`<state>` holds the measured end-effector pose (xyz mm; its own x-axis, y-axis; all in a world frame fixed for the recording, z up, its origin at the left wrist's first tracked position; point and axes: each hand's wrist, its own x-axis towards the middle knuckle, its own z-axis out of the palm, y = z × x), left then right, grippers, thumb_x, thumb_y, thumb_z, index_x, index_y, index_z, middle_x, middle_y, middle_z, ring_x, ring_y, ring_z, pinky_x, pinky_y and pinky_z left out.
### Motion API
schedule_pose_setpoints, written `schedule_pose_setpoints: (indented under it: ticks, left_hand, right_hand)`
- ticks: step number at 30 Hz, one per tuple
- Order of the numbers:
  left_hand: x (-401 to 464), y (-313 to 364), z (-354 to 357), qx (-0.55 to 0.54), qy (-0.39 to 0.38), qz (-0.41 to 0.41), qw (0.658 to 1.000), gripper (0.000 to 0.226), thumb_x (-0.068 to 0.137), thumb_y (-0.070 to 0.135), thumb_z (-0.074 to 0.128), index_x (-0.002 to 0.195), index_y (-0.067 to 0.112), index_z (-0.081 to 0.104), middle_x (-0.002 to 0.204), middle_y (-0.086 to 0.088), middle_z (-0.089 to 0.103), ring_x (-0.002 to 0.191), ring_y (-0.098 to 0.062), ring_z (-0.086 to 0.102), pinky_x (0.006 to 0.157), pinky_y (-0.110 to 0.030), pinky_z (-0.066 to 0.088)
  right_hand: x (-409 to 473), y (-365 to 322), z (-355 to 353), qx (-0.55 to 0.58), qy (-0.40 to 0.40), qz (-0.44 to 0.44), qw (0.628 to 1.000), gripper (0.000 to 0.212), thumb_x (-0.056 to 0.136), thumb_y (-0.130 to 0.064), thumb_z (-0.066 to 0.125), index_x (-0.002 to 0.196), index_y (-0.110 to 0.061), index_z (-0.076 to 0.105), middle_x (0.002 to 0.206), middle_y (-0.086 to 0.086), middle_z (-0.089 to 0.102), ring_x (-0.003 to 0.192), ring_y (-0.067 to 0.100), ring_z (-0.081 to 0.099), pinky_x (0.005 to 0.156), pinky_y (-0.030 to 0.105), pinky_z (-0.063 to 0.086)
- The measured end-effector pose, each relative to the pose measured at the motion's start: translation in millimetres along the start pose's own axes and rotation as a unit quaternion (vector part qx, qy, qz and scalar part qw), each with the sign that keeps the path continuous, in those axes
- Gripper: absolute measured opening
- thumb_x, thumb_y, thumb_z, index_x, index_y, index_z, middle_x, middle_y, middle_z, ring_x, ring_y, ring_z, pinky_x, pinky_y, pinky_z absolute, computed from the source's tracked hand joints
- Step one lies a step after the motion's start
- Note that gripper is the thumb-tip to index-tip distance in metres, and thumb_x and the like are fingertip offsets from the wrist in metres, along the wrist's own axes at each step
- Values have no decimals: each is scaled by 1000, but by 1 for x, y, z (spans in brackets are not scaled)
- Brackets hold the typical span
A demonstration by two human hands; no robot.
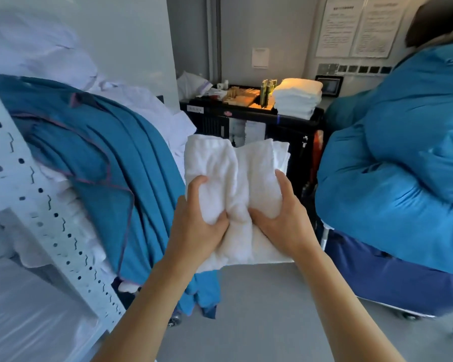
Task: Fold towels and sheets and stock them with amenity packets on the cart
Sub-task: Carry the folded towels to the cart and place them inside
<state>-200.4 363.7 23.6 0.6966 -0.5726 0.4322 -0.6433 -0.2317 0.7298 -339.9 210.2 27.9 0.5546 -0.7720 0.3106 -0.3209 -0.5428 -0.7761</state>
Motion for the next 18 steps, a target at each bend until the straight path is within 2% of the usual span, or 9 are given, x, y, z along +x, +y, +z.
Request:
schedule_pose_setpoints:
  ticks: [5, 8, 12, 18]
  left_hand:
    - [37, 1, 67, -1, -13, -5, 1000, 75, 83, 50, 72, 141, 51, 26, 106, 4, 54, 91, -11, 59, 74, -34, 55]
    - [51, 1, 102, -7, -20, -23, 1000, 70, 85, 53, 69, 139, 55, 25, 103, 5, 52, 91, -12, 59, 73, -33, 53]
    - [69, 4, 139, -26, -32, -21, 999, 63, 88, 49, 66, 138, 51, 29, 115, 2, 53, 105, -19, 58, 85, -42, 55]
    - [107, -14, 186, -52, -64, -47, 995, 61, 86, 53, 66, 135, 60, 30, 125, 12, 51, 115, -12, 55, 90, -40, 53]
  right_hand:
    - [52, 53, -12, 3, -20, 26, 999, 106, 67, -75, 71, 148, -61, 5, 114, -8, 57, 84, -5, 50, 63, 18, 37]
    - [78, 81, -19, -6, -30, 25, 999, 105, 67, -76, 70, 149, -59, 6, 117, -8, 57, 87, 4, 55, 64, 24, 40]
    - [105, 112, -23, -2, -32, 37, 999, 104, 68, -75, 70, 149, -60, 6, 118, -8, 55, 92, 11, 55, 67, 28, 41]
    - [145, 155, -16, 2, -31, 65, 997, 106, 66, -75, 71, 149, -61, 7, 117, -8, 56, 94, 10, 55, 70, 26, 42]
